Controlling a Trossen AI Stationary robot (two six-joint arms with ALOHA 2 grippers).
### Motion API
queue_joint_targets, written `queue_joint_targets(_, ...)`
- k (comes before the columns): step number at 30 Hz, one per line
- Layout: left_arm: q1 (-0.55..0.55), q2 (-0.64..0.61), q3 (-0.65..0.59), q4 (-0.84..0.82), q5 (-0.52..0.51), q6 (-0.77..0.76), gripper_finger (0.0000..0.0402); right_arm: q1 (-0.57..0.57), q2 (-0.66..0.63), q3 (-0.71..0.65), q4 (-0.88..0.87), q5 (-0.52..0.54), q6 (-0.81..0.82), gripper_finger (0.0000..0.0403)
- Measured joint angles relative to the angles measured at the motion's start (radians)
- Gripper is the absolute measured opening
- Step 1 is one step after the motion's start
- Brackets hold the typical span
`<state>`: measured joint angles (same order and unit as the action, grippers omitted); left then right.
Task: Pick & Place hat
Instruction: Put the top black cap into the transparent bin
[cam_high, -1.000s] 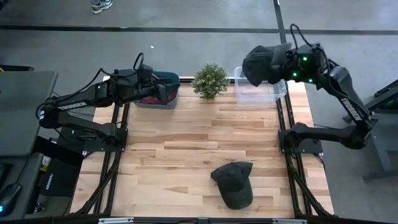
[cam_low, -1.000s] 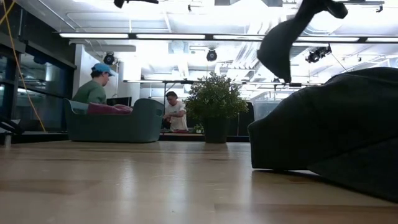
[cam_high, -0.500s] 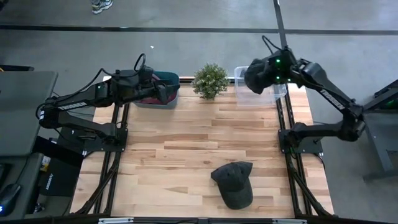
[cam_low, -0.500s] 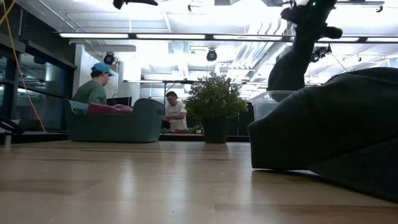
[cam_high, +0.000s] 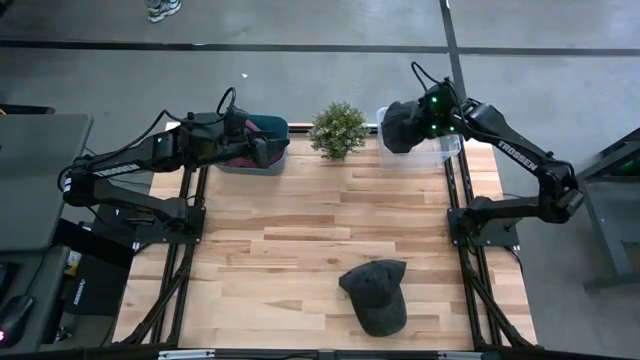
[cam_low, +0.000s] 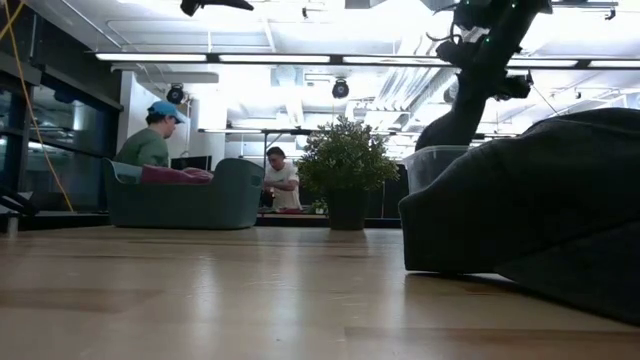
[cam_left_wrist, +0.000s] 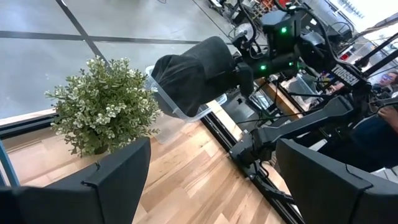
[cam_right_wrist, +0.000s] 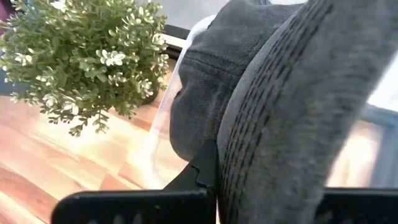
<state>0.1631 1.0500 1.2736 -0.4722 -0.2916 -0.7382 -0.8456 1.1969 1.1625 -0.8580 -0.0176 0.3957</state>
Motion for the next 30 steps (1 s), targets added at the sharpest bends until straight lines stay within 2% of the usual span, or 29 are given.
queue_joint_targets(18,0.0,0.0,0.0,-0.001,0.0,0.0,0.0337,-0.081,-0.003,-0.016,-0.039,-0.059,0.018,0.0005)
queue_joint_targets(30,0.0,0.0,0.001,-0.001,0.0,0.0,0.0337,-0.125,-0.096,0.009,-0.004,-0.157,0.005,0.0005)
